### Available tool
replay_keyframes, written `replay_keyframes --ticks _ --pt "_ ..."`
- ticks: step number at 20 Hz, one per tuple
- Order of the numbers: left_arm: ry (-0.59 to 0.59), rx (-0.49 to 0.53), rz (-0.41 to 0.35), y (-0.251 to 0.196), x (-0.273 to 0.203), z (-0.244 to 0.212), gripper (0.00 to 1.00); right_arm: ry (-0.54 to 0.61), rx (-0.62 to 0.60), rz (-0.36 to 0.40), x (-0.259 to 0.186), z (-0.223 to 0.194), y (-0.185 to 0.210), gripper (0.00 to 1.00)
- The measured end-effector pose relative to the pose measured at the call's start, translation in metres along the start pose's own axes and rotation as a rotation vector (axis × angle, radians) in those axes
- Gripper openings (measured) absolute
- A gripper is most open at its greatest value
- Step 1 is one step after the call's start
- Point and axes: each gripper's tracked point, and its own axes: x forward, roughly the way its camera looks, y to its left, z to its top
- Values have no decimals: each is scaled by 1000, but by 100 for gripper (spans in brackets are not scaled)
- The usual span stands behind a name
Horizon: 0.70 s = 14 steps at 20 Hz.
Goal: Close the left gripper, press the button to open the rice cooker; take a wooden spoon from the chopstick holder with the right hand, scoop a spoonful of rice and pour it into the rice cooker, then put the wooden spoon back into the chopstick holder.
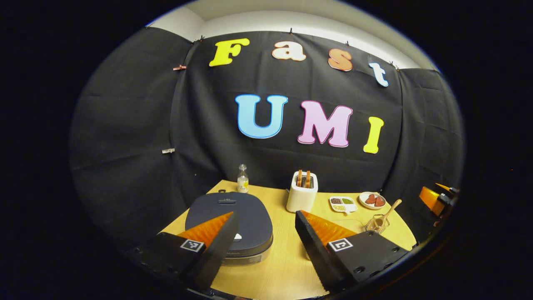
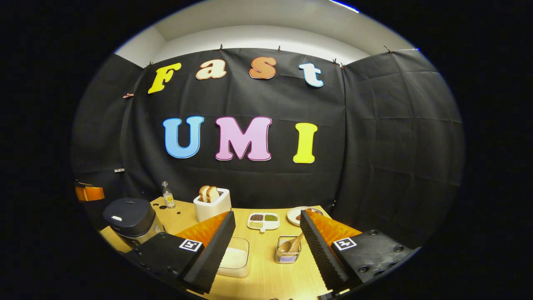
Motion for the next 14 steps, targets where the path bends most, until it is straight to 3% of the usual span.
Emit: replay_keyframes --ticks 4,5,6,7,8,9,10,11,13,14 --pt "87 -6 -51 9 12 -12 70 6 -13 16 10 -4 -1 98" --pt "103 -17 -58 13 16 -14 56 5 -18 19 11 -4 -2 96" --pt "124 -27 -56 19 20 -17 59 6 -18 21 13 -5 -3 98" --pt "141 -32 -48 25 24 -20 51 8 -14 20 14 -6 -4 98" --pt "153 -33 -40 31 28 -22 51 12 -10 18 16 -8 -6 98" --pt "162 -35 -31 36 32 -23 37 15 -5 14 18 -9 -8 98" --pt "178 -34 -25 41 36 -27 38 19 1 10 21 -9 -9 98" --pt "197 -25 -25 45 38 -31 21 23 8 8 23 -10 -10 98" --pt "215 13 7 59 44 -35 7 28 15 4 26 -12 -10 98" --pt "224 17 9 63 51 -39 7 33 16 4 26 -13 -10 98"
